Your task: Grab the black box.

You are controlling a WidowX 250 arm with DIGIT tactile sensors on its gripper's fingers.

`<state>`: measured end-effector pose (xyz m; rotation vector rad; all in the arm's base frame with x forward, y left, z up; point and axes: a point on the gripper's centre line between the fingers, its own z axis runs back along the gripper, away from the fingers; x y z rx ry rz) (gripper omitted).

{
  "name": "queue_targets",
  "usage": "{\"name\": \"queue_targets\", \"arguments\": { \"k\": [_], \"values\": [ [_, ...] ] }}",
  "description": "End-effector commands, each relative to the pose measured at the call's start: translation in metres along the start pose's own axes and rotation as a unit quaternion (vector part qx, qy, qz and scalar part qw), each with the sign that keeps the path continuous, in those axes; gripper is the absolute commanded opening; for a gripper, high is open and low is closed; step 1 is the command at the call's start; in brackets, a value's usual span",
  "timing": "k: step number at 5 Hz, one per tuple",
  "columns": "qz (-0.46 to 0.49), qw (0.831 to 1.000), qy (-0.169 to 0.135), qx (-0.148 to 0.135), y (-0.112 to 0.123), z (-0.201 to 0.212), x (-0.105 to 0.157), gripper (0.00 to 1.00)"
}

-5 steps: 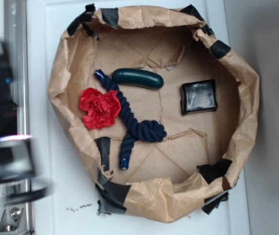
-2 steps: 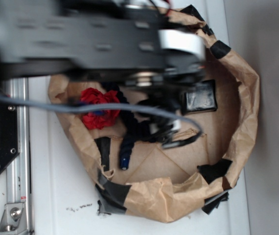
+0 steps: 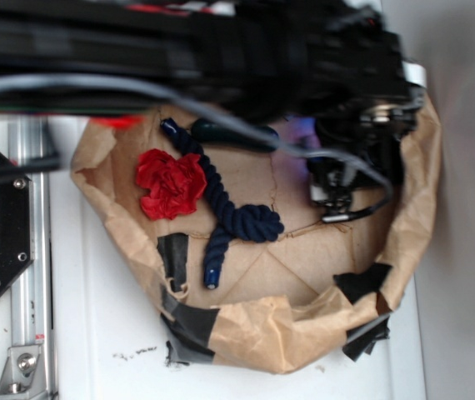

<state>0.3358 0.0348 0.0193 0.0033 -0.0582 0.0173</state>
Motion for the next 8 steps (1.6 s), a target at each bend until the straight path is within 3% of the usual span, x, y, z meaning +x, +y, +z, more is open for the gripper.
{"name": "queue_targets", "arguments": {
  "k": [1, 3, 5, 6, 7, 8],
  "values": [
    [-0.037, 0.998, -0.006, -0.05, -0.022, -0.011, 0.017, 1.0],
    [-0.036, 0.995, -0.088, -0.005, -0.04, 0.054, -0.031, 1.0],
    [0.007, 0.99, -0.132, -0.046, -0.025, 0.092, -0.042, 1.0],
    [0.02, 0.988, -0.144, -0.043, -0.026, 0.084, -0.032, 1.0],
    [0.024, 0.984, -0.178, 0.016, -0.05, 0.047, 0.005, 1.0],
    [0.03, 0.982, -0.185, 0.037, -0.05, 0.032, 0.014, 1.0]
  ]
}}
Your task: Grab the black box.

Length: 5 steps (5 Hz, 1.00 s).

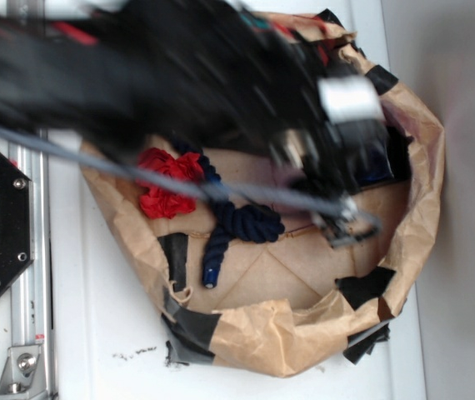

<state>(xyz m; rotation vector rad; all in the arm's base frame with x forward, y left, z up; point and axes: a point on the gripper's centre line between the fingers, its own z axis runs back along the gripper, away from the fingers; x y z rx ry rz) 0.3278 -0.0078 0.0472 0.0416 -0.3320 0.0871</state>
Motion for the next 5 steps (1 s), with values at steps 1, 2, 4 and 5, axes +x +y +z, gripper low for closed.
{"name": "queue_targets", "arguments": {
  "k": [1, 2, 4, 5],
  "values": [
    [0.002, 0.999, -0.044, 0.013, -0.01, -0.017, 0.028, 1.0],
    [0.005, 0.998, -0.044, 0.035, -0.012, -0.016, 0.03, 1.0],
    [0.02, 0.998, -0.057, 0.014, 0.01, 0.028, -0.012, 1.0],
    [0.03, 0.997, -0.073, -0.004, 0.025, 0.05, -0.027, 1.0]
  ]
}}
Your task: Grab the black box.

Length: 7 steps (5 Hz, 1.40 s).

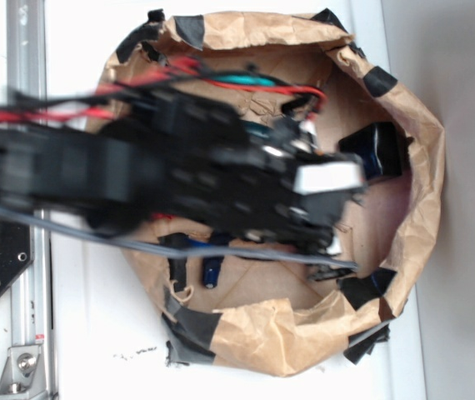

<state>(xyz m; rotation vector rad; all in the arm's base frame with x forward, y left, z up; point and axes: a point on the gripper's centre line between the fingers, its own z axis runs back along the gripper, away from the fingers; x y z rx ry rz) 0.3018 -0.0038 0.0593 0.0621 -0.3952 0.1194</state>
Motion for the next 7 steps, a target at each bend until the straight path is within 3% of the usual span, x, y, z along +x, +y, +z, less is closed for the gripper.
{"name": "queue_targets", "arguments": {
  "k": [1, 2, 3, 5, 6, 7],
  "values": [
    [0.019, 0.999, -0.041, -0.011, 0.025, 0.031, 0.0, 1.0],
    [-0.027, 0.998, -0.047, -0.022, 0.025, 0.006, 0.019, 1.0],
    [-0.035, 0.998, -0.048, -0.007, 0.022, -0.009, 0.038, 1.0],
    [-0.023, 0.999, -0.046, -0.02, 0.032, -0.017, 0.056, 1.0],
    [-0.025, 0.999, -0.036, -0.027, 0.023, -0.025, 0.058, 1.0],
    [-0.032, 0.999, -0.007, -0.027, 0.012, -0.044, 0.062, 1.0]
  ]
}}
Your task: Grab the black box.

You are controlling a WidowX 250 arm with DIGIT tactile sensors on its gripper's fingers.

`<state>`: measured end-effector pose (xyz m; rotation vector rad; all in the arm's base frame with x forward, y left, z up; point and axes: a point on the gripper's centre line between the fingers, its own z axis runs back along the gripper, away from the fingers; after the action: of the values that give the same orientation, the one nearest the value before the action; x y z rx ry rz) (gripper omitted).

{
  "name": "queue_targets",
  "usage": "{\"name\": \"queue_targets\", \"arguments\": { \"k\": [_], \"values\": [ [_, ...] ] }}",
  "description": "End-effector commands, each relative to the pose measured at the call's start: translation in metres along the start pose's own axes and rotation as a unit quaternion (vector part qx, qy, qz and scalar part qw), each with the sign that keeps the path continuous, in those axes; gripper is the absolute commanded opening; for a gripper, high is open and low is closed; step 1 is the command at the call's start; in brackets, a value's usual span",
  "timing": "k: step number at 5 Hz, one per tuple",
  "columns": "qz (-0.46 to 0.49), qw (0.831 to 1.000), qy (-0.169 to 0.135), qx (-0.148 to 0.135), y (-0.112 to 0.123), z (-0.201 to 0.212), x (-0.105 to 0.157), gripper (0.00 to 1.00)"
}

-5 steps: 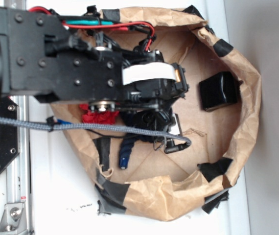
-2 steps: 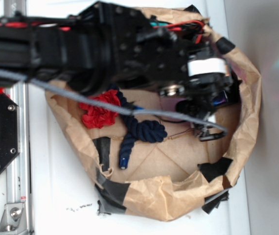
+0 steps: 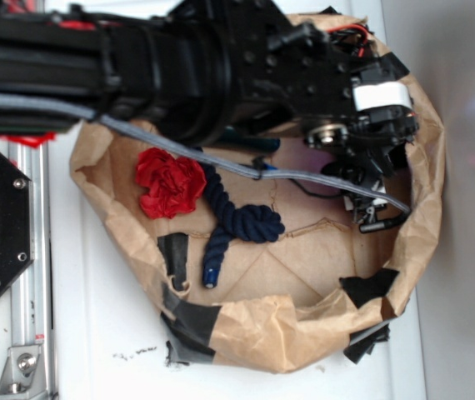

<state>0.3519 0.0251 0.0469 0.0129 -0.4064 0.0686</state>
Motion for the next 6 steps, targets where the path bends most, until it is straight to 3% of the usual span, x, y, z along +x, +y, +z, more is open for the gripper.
{"name": "queue_targets", "arguments": {
  "k": [1, 2, 3, 4, 6],
  "values": [
    [-0.027, 0.999, 0.016, 0.027, -0.013, -0.019, 0.011, 1.0],
    [-0.028, 1.0, 0.001, 0.013, -0.014, -0.002, 0.0, 0.0],
    [-0.056, 0.998, -0.006, 0.001, -0.02, 0.041, -0.014, 0.0],
    [-0.063, 0.997, 0.035, -0.005, -0.021, 0.088, -0.025, 0.0],
    [-0.044, 0.976, 0.203, -0.061, 0.001, 0.14, -0.013, 0.0]
  ]
}}
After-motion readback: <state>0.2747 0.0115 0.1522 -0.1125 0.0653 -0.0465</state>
